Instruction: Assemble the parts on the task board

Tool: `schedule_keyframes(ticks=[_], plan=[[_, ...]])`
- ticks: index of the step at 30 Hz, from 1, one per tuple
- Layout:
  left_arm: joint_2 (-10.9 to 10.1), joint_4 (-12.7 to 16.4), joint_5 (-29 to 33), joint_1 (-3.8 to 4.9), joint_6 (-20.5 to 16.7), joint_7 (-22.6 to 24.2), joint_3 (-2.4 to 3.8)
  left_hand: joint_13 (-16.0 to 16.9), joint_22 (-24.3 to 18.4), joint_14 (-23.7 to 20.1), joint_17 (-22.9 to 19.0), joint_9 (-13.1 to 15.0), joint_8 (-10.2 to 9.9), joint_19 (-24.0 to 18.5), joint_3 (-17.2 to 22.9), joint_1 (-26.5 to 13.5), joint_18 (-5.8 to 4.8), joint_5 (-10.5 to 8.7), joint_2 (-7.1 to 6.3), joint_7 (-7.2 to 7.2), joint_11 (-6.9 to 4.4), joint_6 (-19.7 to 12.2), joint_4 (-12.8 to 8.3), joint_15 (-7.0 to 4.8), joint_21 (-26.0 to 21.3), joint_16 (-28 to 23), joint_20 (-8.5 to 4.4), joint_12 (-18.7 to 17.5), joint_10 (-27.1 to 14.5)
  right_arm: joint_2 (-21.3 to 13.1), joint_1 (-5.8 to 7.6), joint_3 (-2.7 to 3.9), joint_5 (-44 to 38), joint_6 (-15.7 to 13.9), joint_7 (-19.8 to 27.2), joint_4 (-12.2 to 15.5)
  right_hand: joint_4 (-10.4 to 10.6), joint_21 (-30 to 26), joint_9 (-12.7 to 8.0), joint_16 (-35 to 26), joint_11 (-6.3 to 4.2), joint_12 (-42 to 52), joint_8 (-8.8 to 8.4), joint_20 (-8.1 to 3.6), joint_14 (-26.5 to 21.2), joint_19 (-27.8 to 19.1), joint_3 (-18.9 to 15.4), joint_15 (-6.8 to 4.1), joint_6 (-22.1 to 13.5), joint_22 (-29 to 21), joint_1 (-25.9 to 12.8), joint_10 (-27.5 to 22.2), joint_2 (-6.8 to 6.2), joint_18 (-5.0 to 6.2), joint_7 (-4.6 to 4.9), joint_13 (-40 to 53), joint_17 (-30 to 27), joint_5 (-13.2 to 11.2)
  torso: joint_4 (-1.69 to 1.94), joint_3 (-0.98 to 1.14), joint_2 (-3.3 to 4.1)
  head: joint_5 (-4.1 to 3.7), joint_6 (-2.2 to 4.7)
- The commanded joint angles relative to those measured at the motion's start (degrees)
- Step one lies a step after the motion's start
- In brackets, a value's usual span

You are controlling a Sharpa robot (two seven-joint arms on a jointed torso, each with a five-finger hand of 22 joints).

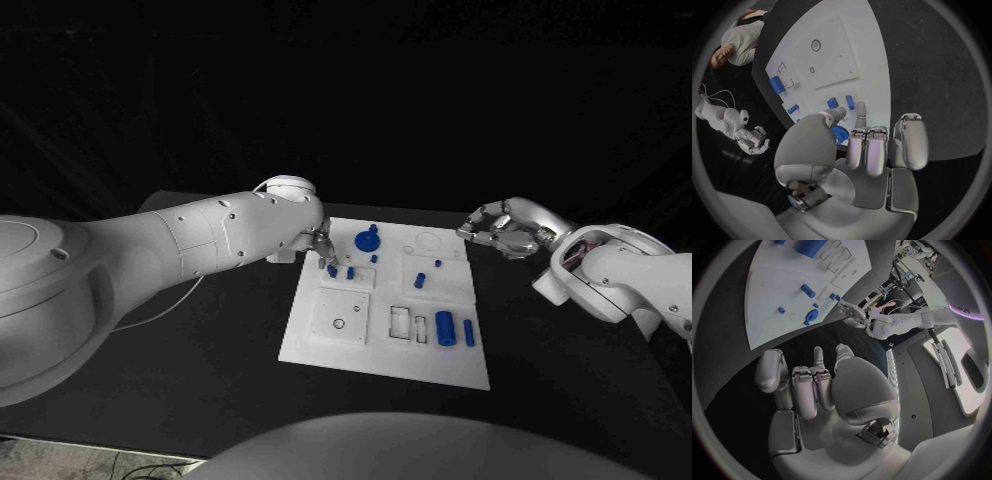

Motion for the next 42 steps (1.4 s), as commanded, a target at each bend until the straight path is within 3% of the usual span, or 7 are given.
schedule_keyframes(ticks=[1,33,42], plan=[[0.2,-0.2,-0.2,-0.11,0.1,1.0,0.01,15.1,11.5,6.0,15.1,0.1,0.3,-0.4,0.5,0.8,0.49,0.21,0.17,0.00,-0.39,0.3,0.0,-0.02,-0.3,0.1,-0.18,-0.2,6.0,0.0,-0.03,0.00,-0.2,0.7,0.1,0.1,-0.1,-0.1,0.0,0.2,-0.26,-0.3,-0.13,0.11,5.9,-0.1,0.1,0.20,0.2,8.4,0.5,6.3,0.15,1.09,0.00,15.0,15.1,0.3,-0.01,-0.02,0.00,-0.10,0.00],[1.6,-2.5,1.2,-0.98,-0.5,2.7,-0.03,15.1,11.4,6.0,15.1,0.8,0.8,-0.8,2.6,2.4,0.59,1.18,0.87,-0.11,-0.50,0.3,-0.8,-0.10,-0.7,0.1,-0.30,-0.2,6.0,-0.1,-0.03,0.00,-0.2,0.8,0.0,0.1,-0.1,-0.2,0.0,0.2,-0.25,-0.3,-0.06,0.11,5.9,-0.1,0.2,0.21,0.3,8.4,0.6,6.3,0.15,1.11,-0.01,15.0,15.1,0.3,0.00,-0.01,-0.01,-0.44,0.00],[1.7,-2.7,1.3,-1.04,-0.6,2.5,-0.03,15.1,11.4,6.0,15.1,2.4,2.4,-0.8,4.4,4.5,0.58,4.73,1.11,-0.67,-0.99,1.4,-3.6,-0.47,-0.5,0.1,-0.63,-0.2,6.0,-0.1,-0.03,0.00,-0.2,0.8,0.0,0.1,-0.1,-0.2,0.0,0.2,-0.25,-0.3,-0.06,0.11,5.9,-0.1,0.2,0.21,0.3,8.4,0.6,6.3,0.15,1.11,-0.01,15.0,15.1,0.3,0.01,0.00,-0.04,-0.49,0.00]])
